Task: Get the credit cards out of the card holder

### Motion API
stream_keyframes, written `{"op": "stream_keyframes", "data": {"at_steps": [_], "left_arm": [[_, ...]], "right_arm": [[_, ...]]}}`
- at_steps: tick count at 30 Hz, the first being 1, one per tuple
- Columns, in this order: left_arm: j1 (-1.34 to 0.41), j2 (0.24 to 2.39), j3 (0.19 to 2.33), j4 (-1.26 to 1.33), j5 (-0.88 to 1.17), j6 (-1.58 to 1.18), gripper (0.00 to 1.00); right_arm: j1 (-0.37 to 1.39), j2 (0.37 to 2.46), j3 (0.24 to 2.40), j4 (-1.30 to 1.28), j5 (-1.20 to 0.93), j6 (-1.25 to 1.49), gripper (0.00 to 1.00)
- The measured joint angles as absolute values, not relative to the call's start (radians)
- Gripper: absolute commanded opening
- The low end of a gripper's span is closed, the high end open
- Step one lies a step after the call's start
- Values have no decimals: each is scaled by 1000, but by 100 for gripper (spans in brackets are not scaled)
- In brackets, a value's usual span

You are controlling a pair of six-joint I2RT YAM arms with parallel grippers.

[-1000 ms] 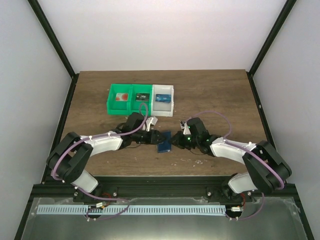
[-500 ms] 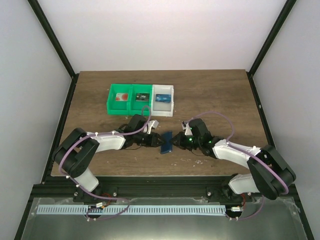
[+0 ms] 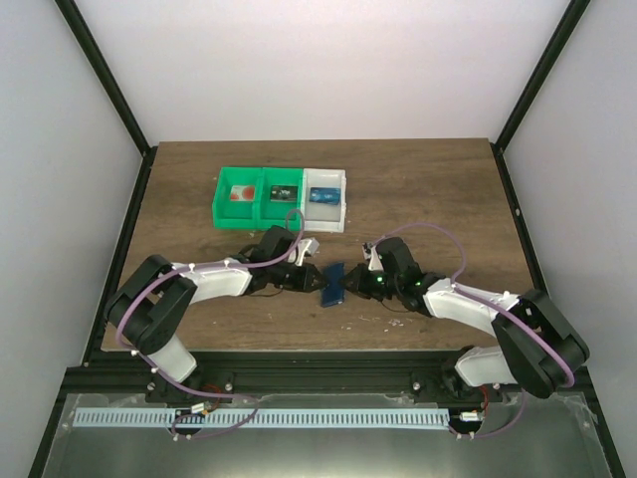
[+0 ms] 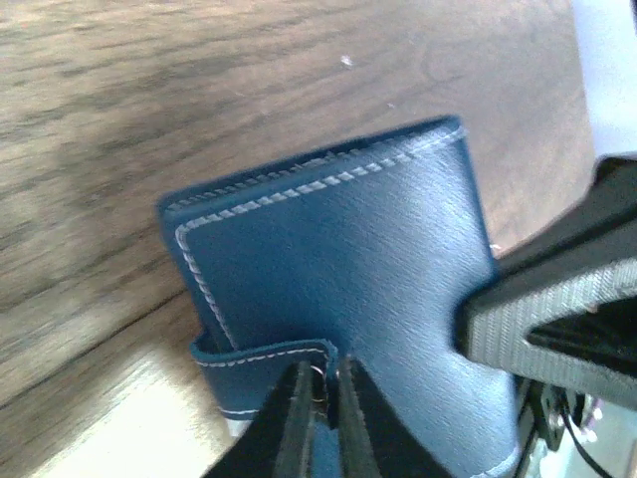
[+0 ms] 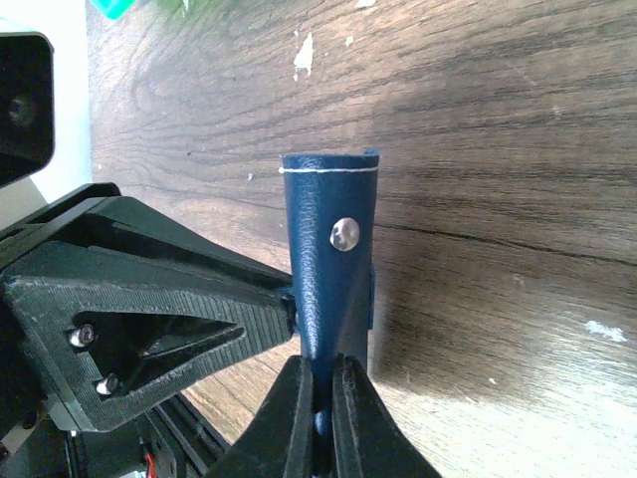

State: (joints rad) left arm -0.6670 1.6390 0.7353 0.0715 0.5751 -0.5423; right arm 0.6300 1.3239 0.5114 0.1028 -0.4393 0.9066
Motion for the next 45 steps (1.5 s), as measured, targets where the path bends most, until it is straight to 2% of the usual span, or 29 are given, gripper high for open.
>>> {"op": "stream_keyframes", "data": {"at_steps": [2, 10, 14, 19, 26, 37, 45], "left_arm": [[-668, 1639, 742, 60, 564, -537, 0], [-661, 1601, 738, 2, 494, -527, 0], [-661, 1567, 732, -9, 480, -530, 0], [-661, 1515, 689, 23, 527, -551, 0], [-661, 1498, 682, 48, 583, -571, 0], [-661, 1435, 659, 120, 637, -631, 0], [-661, 1426, 659, 131, 649, -645, 0]], "right_arm": [[630, 1324, 511, 99, -434, 902, 0], [631, 1324, 509, 81, -409, 875, 3], [631, 1333, 513, 57, -370, 845, 10], [632, 1375, 541, 7, -313, 799, 27], [632, 1383, 576, -85, -236, 754, 39], [632, 1334, 607, -142, -300, 727, 51], [632, 1335, 638, -147, -333, 714, 53]]}}
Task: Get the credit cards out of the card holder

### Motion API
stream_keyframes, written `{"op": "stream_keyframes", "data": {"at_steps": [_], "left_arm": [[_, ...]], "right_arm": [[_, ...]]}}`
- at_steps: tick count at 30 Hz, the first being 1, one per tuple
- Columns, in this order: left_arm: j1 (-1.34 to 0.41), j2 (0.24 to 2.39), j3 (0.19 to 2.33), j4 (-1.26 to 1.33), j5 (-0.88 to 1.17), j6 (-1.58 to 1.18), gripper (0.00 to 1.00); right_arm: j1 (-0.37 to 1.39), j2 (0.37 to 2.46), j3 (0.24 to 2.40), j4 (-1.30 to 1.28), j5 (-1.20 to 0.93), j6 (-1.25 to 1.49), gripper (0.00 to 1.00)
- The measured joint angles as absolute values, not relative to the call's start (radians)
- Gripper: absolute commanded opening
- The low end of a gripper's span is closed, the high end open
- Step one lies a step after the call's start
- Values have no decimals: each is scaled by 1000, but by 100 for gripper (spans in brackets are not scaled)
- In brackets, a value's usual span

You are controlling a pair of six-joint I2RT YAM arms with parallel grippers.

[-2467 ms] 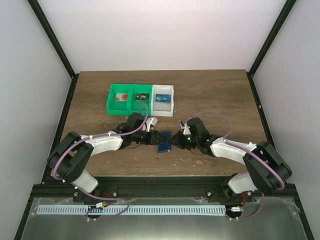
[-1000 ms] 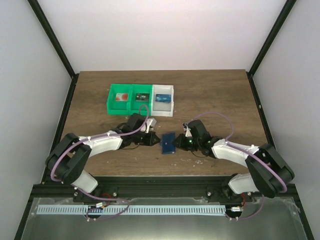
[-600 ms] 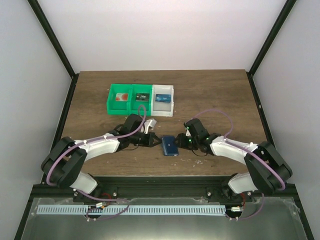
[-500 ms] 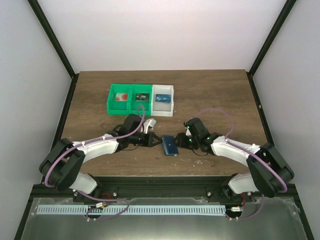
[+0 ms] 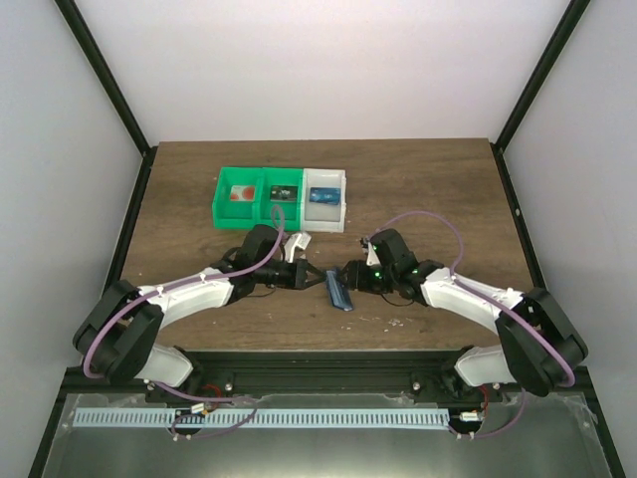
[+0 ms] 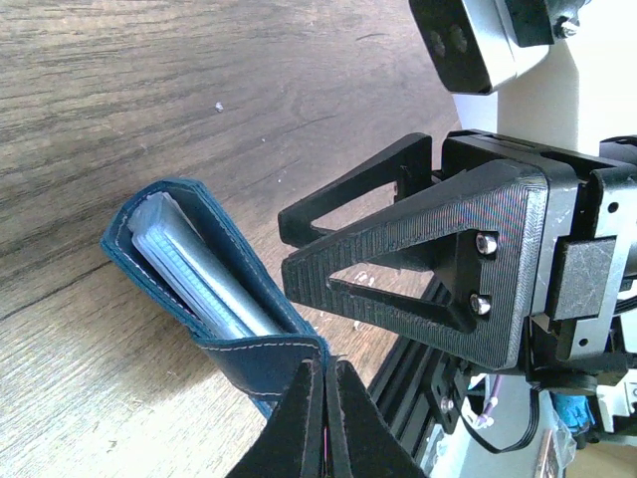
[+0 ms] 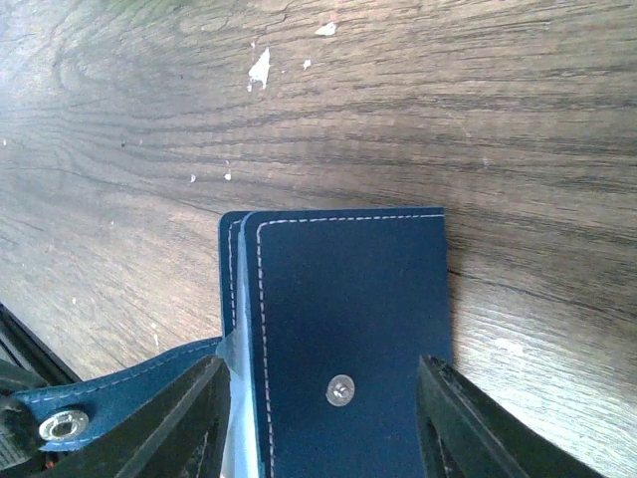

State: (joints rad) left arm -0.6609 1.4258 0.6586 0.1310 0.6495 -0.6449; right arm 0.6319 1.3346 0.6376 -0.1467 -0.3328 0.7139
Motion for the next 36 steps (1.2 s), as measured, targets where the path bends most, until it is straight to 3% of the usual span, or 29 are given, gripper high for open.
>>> {"op": "stream_keyframes", "data": {"at_steps": [12, 19, 26, 36], "left_arm": [[-661, 1425, 659, 133, 657, -650, 0], [-661, 1425, 660, 133, 658, -649, 0], [-661, 1422, 660, 128, 655, -646, 0], [-661, 1377, 660, 85, 622, -617, 0]], "right_arm": [[638, 1368, 653, -162, -345, 692, 58], [642, 1389, 675, -189, -332, 669, 52], [643, 1420, 678, -205, -309, 642, 53], [645, 1446, 712, -286, -200, 609, 44]]}}
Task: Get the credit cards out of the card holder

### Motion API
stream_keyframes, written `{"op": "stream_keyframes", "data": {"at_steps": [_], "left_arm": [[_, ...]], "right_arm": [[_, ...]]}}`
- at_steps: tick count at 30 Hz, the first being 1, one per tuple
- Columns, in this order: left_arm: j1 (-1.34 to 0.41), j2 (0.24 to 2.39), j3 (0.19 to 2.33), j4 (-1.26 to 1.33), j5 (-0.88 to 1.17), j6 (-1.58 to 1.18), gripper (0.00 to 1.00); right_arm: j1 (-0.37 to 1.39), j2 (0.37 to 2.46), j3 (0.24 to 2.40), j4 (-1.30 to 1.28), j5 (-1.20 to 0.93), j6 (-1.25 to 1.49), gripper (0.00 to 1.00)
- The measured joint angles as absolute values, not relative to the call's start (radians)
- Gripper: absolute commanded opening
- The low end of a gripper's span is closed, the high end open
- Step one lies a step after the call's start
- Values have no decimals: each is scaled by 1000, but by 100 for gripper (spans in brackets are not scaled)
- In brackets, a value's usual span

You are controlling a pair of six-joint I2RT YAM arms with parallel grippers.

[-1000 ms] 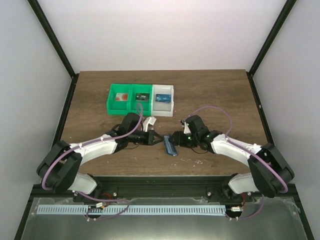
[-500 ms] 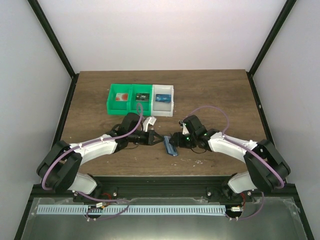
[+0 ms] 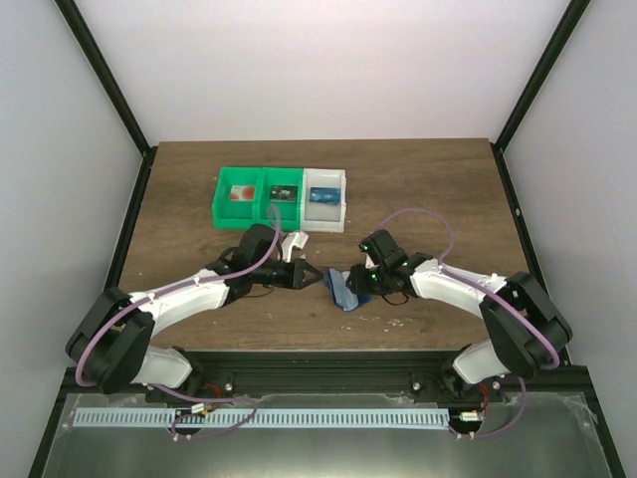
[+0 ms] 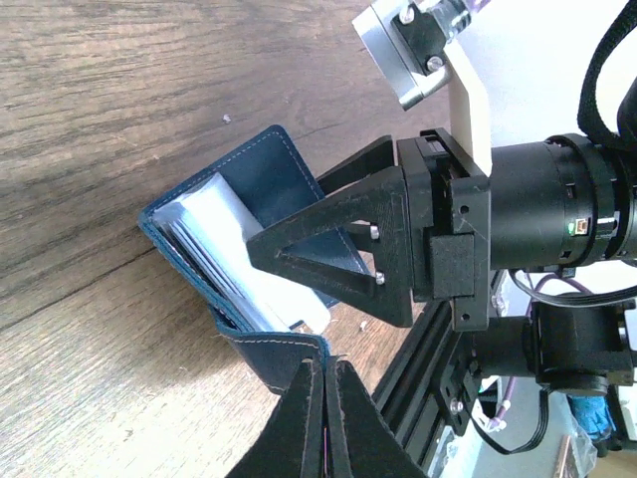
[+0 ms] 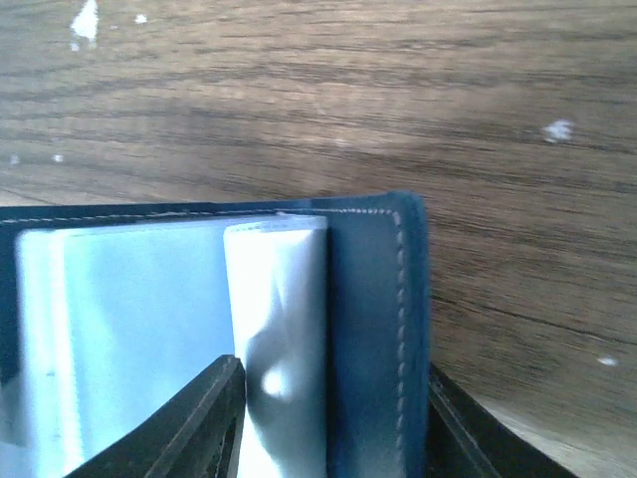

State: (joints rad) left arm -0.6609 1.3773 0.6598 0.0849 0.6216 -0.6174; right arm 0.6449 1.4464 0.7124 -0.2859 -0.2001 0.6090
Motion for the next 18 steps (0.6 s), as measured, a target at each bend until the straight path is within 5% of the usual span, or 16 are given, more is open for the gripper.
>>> {"op": "stream_keyframes", "data": {"at_steps": [11, 18], "left_arm": [[-661, 1365, 660, 56, 587, -592, 0], [-661, 1354, 654, 57, 584, -591, 0]], "right_arm": [[645, 1422, 741, -414, -65, 610, 51], [645, 1345, 790, -469, -57, 617, 42]]}}
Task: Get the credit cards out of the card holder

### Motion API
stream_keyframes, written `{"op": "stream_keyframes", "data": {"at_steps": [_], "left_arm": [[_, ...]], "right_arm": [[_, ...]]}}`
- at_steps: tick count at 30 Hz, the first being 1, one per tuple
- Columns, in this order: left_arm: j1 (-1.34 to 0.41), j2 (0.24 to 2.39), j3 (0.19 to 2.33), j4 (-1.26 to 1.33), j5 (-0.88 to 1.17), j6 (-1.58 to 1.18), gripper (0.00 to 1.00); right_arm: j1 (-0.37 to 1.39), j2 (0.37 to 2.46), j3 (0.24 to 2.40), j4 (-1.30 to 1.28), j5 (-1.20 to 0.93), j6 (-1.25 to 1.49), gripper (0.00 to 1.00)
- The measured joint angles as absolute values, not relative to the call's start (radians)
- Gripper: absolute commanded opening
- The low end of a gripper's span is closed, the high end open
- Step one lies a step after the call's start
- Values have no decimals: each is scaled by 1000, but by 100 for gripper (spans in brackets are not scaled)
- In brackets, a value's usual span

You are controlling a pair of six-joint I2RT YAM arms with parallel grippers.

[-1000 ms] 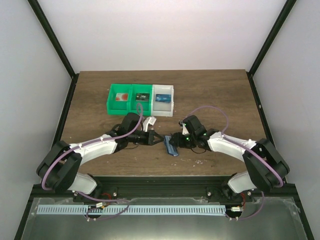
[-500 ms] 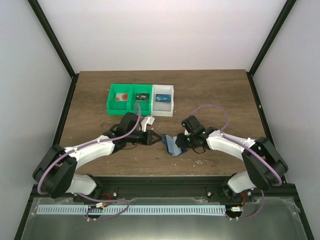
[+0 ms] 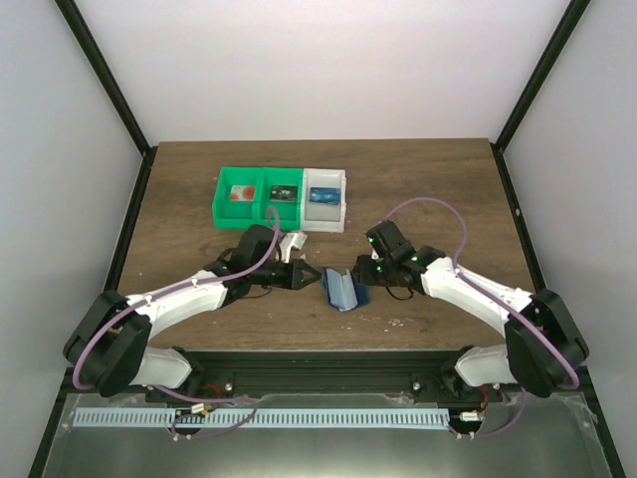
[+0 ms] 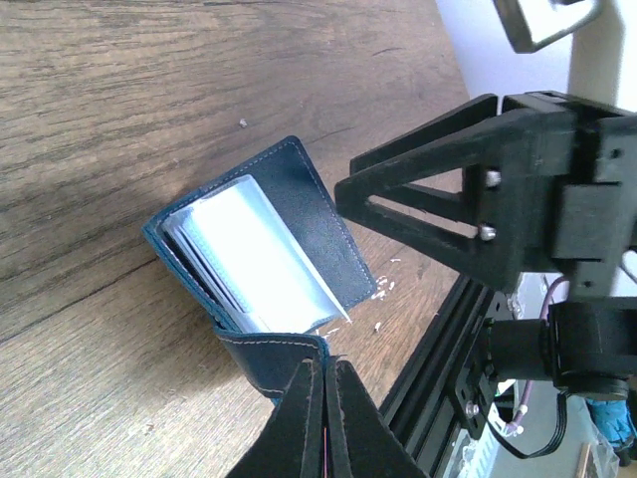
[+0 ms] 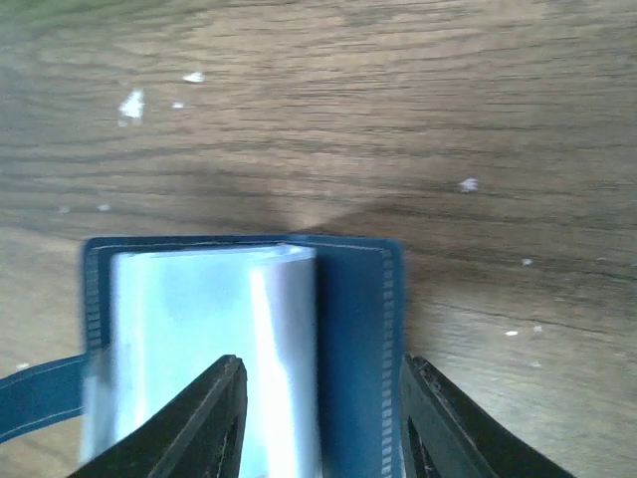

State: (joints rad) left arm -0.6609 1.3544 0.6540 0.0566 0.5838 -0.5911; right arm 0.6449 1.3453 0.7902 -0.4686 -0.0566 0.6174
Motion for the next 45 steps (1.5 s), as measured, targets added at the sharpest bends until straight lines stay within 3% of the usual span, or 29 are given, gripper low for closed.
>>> {"op": "stream_keyframes", "data": {"at_steps": [15, 21, 33, 45], "left_arm": [[-661, 1354, 654, 63, 586, -598, 0], [-661, 1354, 654, 62, 585, -598, 0], [-661, 1354, 654, 62, 585, -598, 0], [-661, 1354, 654, 62, 585, -599, 0]], "right_arm": [[681, 1322, 711, -210, -382, 697, 46], [689, 1377, 704, -198, -387, 696, 47], [690, 1420, 690, -191, -376, 687, 34], [691, 1420, 691, -223, -313, 673, 36]]}}
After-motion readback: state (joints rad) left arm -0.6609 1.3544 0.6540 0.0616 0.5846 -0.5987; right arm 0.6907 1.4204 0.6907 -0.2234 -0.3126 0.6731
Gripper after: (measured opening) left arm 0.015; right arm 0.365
